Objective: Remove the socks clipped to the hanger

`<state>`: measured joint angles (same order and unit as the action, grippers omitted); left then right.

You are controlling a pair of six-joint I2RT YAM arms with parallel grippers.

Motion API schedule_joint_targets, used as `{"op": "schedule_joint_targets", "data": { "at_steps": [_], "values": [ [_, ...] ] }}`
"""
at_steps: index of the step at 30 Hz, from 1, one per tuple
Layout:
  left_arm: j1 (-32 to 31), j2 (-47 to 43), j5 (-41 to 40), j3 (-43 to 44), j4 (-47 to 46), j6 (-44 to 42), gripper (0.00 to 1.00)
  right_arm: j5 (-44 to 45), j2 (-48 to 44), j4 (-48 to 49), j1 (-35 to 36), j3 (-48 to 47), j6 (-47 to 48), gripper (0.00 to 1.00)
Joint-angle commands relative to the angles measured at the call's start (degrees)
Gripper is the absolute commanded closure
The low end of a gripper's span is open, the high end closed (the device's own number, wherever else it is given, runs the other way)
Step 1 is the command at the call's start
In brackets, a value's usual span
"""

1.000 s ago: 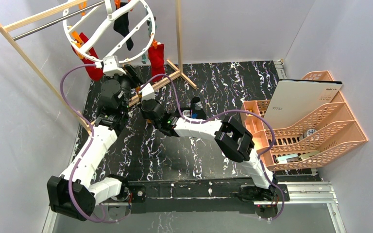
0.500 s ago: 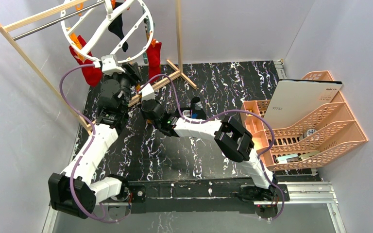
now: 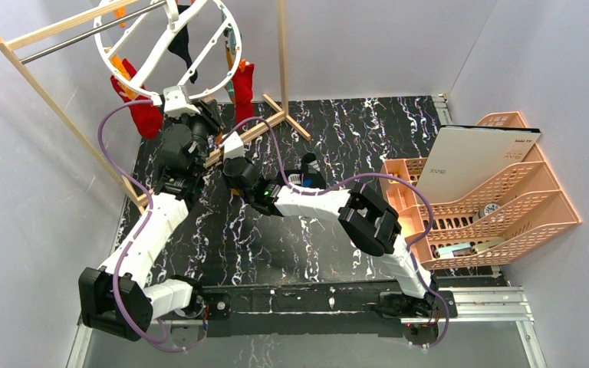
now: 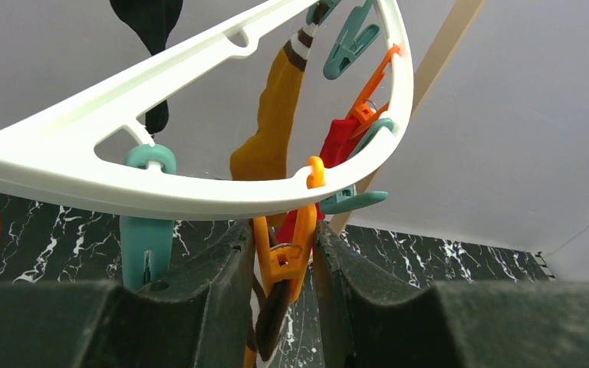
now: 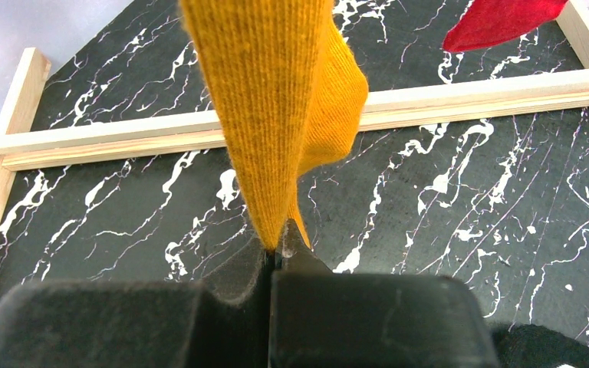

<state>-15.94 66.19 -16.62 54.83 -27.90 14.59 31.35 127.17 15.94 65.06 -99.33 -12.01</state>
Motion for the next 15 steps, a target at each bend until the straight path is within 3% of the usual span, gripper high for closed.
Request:
{"op": "schedule_joint_targets", "data": {
  "at_steps": [1, 5, 6, 15],
  "values": [
    [-0.15, -1.04, 0.13, 0.72, -3.17, -0.34, 0.76, 0.11, 1.06, -1.09, 0.42, -1.14, 0.23, 0.99],
    [-0.16, -1.39, 0.1, 0.8, -3.42, -0.57, 0.98, 0.13, 1.15, -1.22, 0.42, -0.98, 0.23, 0.99],
    [-0.15, -1.46, 0.1, 0.88, -3.33, -0.61, 1.0, 0.17, 1.11, -1.18, 0.42, -0.88, 0.16, 0.99],
    [-0.15, -3.11, -0.05, 2.03, -1.92, -1.84, 1.0, 0.11, -0.15, -1.18, 0.42, 1.81, -0.31, 0.99]
  ]
}}
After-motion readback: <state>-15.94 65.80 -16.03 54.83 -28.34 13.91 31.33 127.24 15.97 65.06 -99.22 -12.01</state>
